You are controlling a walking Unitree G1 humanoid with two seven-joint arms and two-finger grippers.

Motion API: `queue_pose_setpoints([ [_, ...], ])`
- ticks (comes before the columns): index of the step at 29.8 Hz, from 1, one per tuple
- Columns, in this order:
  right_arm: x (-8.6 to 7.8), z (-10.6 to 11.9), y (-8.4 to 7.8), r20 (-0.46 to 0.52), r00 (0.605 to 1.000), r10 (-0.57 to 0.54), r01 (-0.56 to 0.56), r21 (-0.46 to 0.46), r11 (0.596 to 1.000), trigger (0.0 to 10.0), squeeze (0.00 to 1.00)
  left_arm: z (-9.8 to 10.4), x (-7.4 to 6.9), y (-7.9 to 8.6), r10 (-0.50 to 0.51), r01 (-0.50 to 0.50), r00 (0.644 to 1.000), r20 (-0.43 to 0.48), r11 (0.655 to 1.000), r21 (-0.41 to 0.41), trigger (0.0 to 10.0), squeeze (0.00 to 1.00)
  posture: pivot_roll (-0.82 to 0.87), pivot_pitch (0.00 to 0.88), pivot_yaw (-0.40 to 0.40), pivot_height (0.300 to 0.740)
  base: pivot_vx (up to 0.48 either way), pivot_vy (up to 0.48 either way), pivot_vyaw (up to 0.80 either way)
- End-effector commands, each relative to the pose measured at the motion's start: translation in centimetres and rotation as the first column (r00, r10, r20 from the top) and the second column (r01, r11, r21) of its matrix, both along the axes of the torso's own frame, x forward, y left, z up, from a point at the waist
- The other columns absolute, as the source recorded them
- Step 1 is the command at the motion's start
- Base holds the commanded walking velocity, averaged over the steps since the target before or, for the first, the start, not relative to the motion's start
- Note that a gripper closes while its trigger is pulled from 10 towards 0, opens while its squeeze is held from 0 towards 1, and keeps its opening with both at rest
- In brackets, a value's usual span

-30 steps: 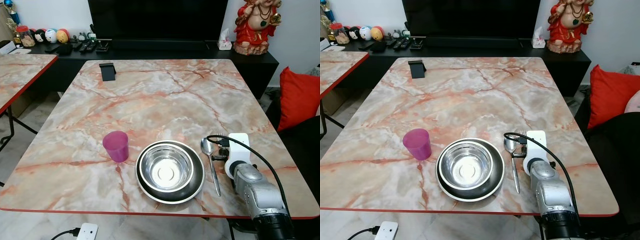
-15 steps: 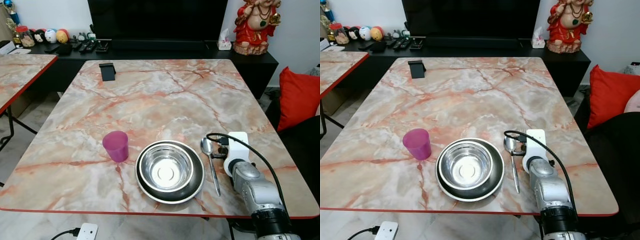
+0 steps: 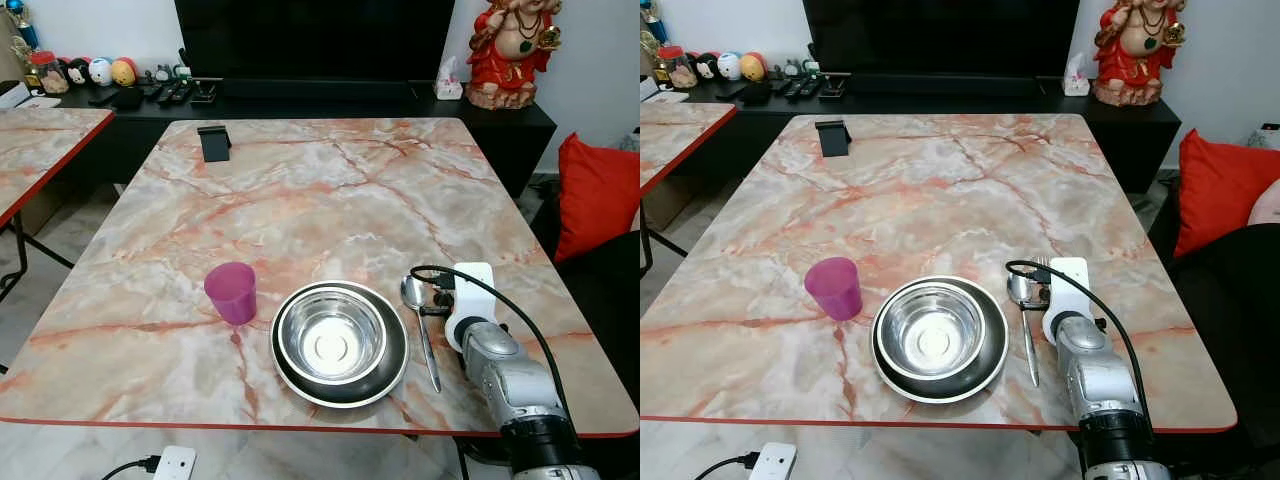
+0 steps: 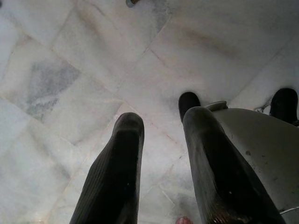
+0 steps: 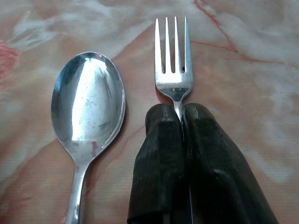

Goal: Setting the table

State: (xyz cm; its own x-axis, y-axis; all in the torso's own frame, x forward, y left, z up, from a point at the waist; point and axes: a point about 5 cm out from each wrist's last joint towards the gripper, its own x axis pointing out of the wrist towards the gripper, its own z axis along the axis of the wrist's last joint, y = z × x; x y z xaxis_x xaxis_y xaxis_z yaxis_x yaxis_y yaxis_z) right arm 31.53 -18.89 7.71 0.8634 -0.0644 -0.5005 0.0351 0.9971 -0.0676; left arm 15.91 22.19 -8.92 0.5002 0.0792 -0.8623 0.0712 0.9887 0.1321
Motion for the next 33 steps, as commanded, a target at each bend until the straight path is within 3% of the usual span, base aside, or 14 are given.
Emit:
queue_pose_setpoints([
  [1,-0.07,-0.40,0.37,-0.022,1.000,0.013,-0.013,0.004,1.000,10.0,0.00,-0.07,-0.16,0.04,-0.020,0.020,1.000,-0.016,1.000,0.006,10.0,0.00,-0.01,0.000,0.008,0.740,0.000,0.000,0.00],
  [20,-0.40,-1.01,0.63,-0.062,0.998,0.027,-0.027,0.002,1.000,10.0,0.00,-0.08,-0.18,0.03,-0.025,0.025,0.999,-0.020,1.000,0.006,10.0,0.00,-0.01,0.000,0.008,0.740,0.000,0.000,0.00],
  [21,-0.40,-1.01,0.64,-0.062,0.998,0.027,-0.027,0.002,1.000,10.0,0.05,-0.08,-0.17,0.03,-0.025,0.025,1.000,-0.019,1.000,0.006,10.0,0.00,-0.01,0.000,0.009,0.740,0.000,0.000,0.00],
  [23,-0.40,-1.00,0.64,-0.062,0.998,0.028,-0.028,0.002,1.000,10.0,0.05,-0.08,-0.17,0.04,-0.025,0.025,1.000,-0.019,1.000,0.006,10.0,0.00,-0.01,0.000,0.009,0.740,0.000,0.000,0.00],
  [24,-0.40,-1.02,0.65,-0.062,0.998,0.028,-0.028,0.003,1.000,10.0,0.15,-0.08,-0.17,0.03,-0.025,0.025,0.999,-0.020,1.000,0.006,10.0,0.00,-0.01,0.000,0.008,0.740,0.000,0.000,0.00],
  [25,-0.41,-1.02,0.65,-0.062,0.998,0.029,-0.029,0.004,1.000,10.0,0.36,-0.08,-0.18,0.03,-0.025,0.025,0.999,-0.020,1.000,0.006,10.0,0.00,-0.01,0.000,0.008,0.740,0.000,0.000,0.00],
  [26,-0.41,-1.02,0.65,-0.062,0.998,0.029,-0.029,0.004,1.000,10.0,0.36,-0.08,-0.18,0.03,-0.025,0.025,0.999,-0.020,1.000,0.006,10.0,0.00,-0.01,0.000,0.008,0.740,0.000,0.000,0.00],
  [27,-0.41,-1.03,0.66,-0.063,0.998,0.029,-0.029,0.004,1.000,10.0,0.58,-0.08,-0.17,0.03,-0.026,0.026,0.999,-0.020,1.000,0.007,10.0,0.00,-0.01,0.000,0.008,0.740,0.000,0.000,0.00],
  [33,-0.39,-1.04,0.68,-0.063,0.998,0.030,-0.029,0.005,1.000,10.0,0.56,-0.07,-0.15,0.04,-0.026,0.026,0.999,-0.019,1.000,0.007,10.0,0.00,-0.01,0.000,0.009,0.740,0.000,0.000,0.00],
])
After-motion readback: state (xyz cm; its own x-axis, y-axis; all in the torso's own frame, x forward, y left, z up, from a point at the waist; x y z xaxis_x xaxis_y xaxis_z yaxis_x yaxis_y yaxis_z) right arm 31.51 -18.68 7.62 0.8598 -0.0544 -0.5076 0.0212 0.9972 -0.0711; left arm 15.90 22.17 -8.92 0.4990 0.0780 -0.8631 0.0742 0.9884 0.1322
